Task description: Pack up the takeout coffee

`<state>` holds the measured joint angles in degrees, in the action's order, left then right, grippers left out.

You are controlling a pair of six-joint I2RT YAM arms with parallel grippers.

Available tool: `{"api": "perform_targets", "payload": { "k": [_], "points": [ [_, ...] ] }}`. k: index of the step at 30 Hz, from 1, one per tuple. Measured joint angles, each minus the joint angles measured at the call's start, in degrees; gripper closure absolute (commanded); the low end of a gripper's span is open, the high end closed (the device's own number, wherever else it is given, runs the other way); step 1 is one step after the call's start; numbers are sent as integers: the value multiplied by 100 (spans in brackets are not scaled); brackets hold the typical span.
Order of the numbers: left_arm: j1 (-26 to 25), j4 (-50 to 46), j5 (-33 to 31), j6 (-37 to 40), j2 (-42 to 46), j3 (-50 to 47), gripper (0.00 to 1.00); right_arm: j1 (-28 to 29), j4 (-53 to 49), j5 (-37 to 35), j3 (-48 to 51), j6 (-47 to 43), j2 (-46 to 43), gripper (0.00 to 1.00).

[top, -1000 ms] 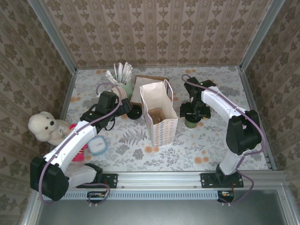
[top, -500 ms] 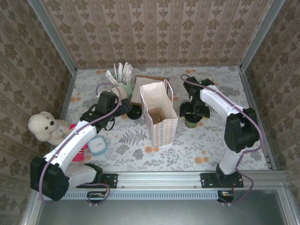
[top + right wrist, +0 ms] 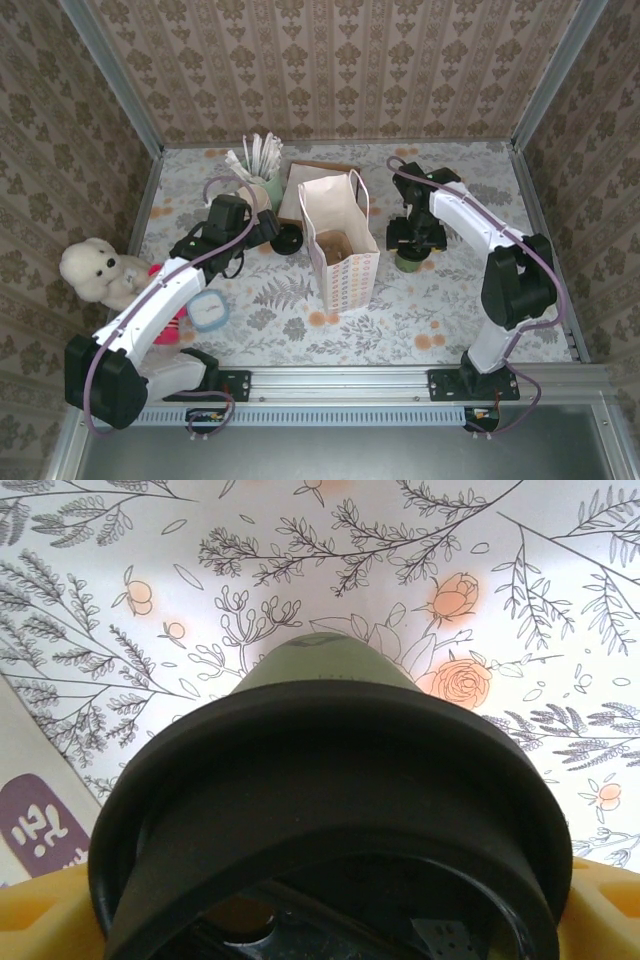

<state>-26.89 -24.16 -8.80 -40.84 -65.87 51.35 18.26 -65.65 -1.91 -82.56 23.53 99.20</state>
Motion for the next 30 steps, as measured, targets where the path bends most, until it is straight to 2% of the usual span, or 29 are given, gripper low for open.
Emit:
{"api": "perform_targets", "payload": {
  "k": [6,13,23,30],
  "points": [
    [0,-57,133,199,192,35,0,0,-420,-11,-2,-282,-339,31],
    [0,-164,544,710,407,555,0,0,-1198,-92,-317,-413,-557,31],
    [0,-308,970,1228,442,1416,0,0,-2155,-140,-1204,-407,-1425,31],
    [0,-374,1115,1432,402,1825,0,101,-2597,-247,-2094,-380,-1547,32]
  ]
}}
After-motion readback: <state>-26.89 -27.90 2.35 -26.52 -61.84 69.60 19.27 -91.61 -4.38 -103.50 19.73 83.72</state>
